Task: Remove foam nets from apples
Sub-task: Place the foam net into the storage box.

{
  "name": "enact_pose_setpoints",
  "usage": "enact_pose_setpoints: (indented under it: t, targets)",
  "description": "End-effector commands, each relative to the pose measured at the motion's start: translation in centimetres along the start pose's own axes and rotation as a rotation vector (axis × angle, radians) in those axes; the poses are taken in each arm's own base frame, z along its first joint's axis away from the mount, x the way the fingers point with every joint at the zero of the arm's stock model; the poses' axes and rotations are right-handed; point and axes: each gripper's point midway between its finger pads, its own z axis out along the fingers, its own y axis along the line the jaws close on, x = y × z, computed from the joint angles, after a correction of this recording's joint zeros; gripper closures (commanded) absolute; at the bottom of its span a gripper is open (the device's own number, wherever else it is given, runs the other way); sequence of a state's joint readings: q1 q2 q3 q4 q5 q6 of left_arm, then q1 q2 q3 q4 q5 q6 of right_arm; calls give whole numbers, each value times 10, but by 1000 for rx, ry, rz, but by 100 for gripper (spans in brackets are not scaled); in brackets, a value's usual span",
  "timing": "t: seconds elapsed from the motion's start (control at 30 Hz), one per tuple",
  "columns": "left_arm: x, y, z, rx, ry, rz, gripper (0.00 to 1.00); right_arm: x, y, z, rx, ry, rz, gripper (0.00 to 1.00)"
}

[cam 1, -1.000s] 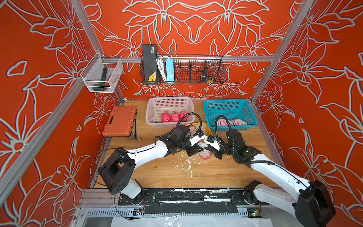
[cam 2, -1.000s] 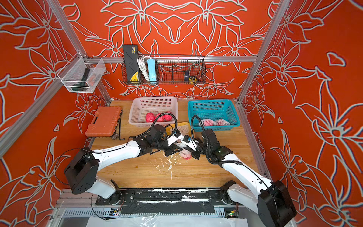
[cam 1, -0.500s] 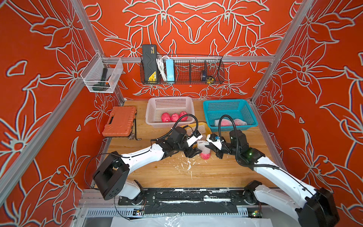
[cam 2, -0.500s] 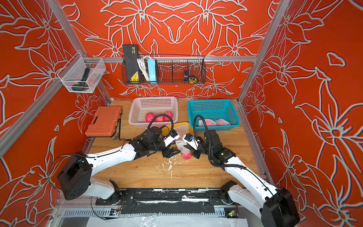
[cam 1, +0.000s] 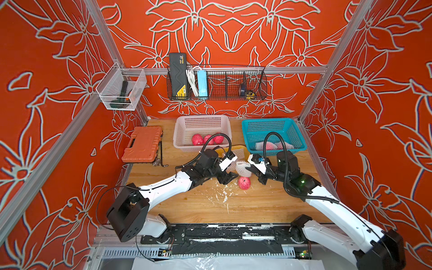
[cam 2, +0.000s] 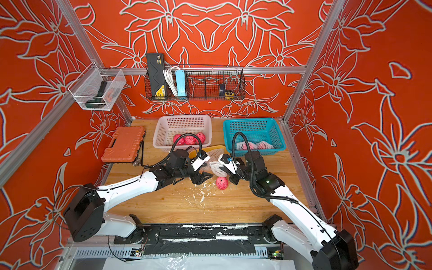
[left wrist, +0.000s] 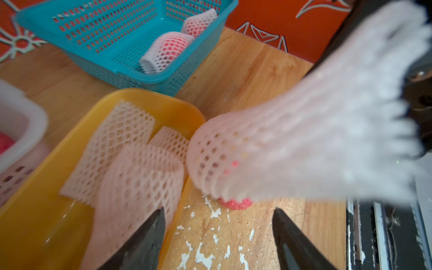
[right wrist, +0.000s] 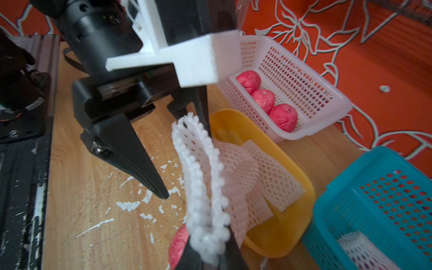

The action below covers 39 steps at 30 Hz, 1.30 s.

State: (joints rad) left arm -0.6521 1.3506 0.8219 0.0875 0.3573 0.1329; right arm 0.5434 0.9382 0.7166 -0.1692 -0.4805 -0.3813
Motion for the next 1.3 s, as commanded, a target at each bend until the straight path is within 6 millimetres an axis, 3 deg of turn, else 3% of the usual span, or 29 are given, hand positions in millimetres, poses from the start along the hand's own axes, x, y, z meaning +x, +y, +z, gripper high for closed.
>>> enact_pose_setpoints:
  t: [0.0,0.2,0.33,0.47,0.63,0.87,1.13,1.27]
  targets:
    - [-28,34,-31,-137,-92,-50,24,-3,-25,-10,121,75,-77,88]
    - [-20,73,-58,-290,-82,-132,21,-5,-60,3,210,189,-178,88]
    - [-5,80,-61,-317,-47,-164,21,-2,-77,23,210,261,-222,88]
    - [5,82,-60,-323,-26,-183,21,14,-95,47,223,348,-258,87]
    - [11,82,-60,-322,-14,-182,21,25,-87,81,120,360,-267,85]
    - [16,80,-56,-308,4,-186,21,53,-53,122,-43,434,-235,81]
    - [18,78,-53,-289,12,-192,21,49,-34,141,-93,453,-121,76]
    - [20,78,-52,-286,20,-192,20,44,-26,145,-117,469,-107,60]
